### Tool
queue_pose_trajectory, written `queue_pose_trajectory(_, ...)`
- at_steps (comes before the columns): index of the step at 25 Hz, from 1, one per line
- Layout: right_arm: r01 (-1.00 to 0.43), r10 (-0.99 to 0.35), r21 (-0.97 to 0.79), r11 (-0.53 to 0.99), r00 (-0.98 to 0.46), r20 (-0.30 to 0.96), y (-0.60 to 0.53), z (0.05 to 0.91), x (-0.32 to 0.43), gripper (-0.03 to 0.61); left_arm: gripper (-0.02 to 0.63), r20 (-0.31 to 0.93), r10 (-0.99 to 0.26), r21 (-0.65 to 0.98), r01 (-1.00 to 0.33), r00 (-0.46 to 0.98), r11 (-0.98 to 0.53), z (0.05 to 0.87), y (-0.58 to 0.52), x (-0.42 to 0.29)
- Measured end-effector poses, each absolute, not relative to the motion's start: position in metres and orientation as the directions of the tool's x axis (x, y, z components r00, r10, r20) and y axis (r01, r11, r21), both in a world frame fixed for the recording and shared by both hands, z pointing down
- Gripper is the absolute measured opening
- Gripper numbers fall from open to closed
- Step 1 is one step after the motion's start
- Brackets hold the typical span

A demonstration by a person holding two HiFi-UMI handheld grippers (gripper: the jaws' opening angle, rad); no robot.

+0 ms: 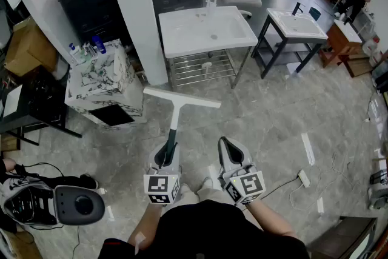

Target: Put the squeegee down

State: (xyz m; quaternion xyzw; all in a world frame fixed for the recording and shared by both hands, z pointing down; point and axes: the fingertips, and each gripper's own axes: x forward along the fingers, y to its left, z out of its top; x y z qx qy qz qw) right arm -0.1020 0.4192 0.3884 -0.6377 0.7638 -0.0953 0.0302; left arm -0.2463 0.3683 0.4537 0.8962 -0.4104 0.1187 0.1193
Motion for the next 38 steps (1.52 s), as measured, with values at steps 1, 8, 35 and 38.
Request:
queue_pose_trajectory(1,-0.968,-0.979,-0.182,0.175,-0.191,0.074,0.421,0.387,-0.11,0.0,0.103,0.315,-0.71,0.112,-0.767,0.63,-0.632,0.455,0.369,-0.253)
queue_pose_trajectory(8,-0.965,-0.975,-0.171,0.199,-0.213,0.067,0.431,0.389,-0.145,0.0,0.103,0.304,-0.718,0.11,-0.772,0.626,-0.627,0.458,0.378,-0.282)
queue_pose_trajectory(35,-0.955,-0.968,-0.169,0.242,-0.251,0.029,0.443,0.391,-0.056,0.002,0.103,0.308,-0.771,0.124,-0.828,0.557,-0.548,0.46,0.388,-0.205)
queue_pose_trajectory(38,-0.956,-0.968,-0.172,0.239,-0.249,0.038,0.441,0.396,-0.047,0.002,0.104,0.324,-0.77,0.128,-0.831,0.55,-0.541,0.467,0.387,-0.199)
